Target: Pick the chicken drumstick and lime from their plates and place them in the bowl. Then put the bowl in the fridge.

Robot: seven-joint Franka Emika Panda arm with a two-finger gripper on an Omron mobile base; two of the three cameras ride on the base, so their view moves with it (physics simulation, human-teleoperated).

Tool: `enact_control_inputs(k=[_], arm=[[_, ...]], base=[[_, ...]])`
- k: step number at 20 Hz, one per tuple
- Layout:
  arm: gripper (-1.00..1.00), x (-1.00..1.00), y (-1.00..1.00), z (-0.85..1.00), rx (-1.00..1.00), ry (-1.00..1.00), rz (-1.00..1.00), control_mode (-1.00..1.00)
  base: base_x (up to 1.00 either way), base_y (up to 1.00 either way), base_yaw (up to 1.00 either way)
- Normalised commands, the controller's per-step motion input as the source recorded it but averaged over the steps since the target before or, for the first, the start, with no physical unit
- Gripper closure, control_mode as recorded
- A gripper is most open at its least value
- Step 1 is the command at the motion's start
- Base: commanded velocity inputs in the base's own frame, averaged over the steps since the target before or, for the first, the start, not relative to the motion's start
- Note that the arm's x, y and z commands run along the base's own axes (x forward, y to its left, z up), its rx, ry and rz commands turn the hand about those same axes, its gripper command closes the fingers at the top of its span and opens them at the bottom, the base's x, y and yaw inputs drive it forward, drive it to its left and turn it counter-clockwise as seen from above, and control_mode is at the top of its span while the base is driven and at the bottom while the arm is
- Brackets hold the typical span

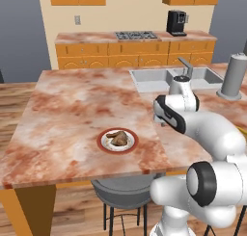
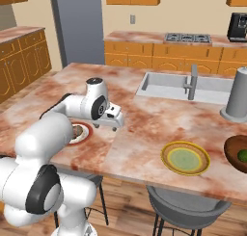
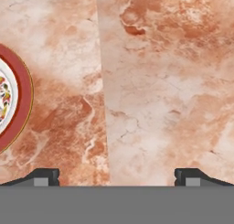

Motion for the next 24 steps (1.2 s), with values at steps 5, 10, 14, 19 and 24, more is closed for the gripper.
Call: enact_control_inputs(k=[5,10,14,19,24], arm=[[-1.0,0.3,0.71,0.03,0.0,0.08,0.14,-1.0],[-1.0,0.2,0.53,0.0,0.0,0.16,0.42,-1.0],[-1.0,0.14,0.49,0.0,0.0,0.14,0.51,-1.0],[-1.0,0.03,0.58,0.0,0.01,0.03,0.33,-1.0],[-1.0,0.0,0.64,-0.03,0.0,0.0,0.14,-1.0]], base=[[0.0,0.0,0.0],[0.0,0.0,0.0],[0.0,0.0,0.0],[0.0,0.0,0.0],[0.0,0.0,0.0]])
